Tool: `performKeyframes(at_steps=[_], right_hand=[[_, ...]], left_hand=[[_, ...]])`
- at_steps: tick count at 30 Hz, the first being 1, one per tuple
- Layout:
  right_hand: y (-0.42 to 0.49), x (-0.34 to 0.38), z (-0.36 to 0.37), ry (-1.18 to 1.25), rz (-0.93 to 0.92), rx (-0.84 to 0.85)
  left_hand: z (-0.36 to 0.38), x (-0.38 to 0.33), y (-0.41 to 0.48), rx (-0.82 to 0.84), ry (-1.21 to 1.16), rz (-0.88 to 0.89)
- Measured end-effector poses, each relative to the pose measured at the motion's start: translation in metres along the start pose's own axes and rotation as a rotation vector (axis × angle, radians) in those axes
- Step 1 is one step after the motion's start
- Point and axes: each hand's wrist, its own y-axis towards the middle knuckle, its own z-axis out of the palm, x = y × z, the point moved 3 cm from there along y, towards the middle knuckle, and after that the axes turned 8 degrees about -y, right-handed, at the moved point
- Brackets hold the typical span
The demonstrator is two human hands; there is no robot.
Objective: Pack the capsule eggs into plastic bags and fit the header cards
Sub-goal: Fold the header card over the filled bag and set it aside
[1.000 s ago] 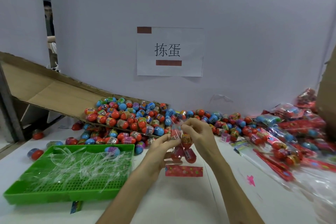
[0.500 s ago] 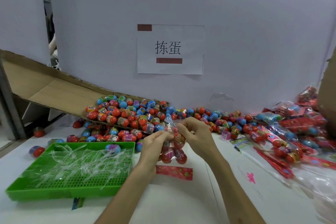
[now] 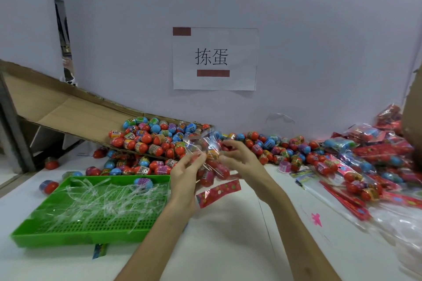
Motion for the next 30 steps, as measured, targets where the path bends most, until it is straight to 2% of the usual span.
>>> performKeyframes(at_steps=[2,8,14,18,23,30], right_hand=[[-0.002,-0.001,0.010,-0.047,0.021,0.073],[-0.001,-0.001,0.025,0.040,-0.069,0.029],[-0.003,-0.001,0.024,0.098,-0.068,0.069],[-0.002,-0.003,0.027,0.081,-0.078,0.012],[0.000,-0.003,0.016,0.133,-0.001,-0.117],[0.000,-0.003,0.016,0.186,0.098,-0.074]], left_hand=[[-0.001,-0.001,0.000,-0.001,0.018,0.026],[-0.002,-0.001,-0.001,-0.012,0.069,0.080],[0.002,0.004,-0.002,0.000,0.095,0.070],[0.007,0.007,-0.004,0.031,0.098,0.057],[0.008,0.002,-0.002,0.037,0.009,-0.004],[0.002,0.002,-0.001,-0.003,0.128,0.012]])
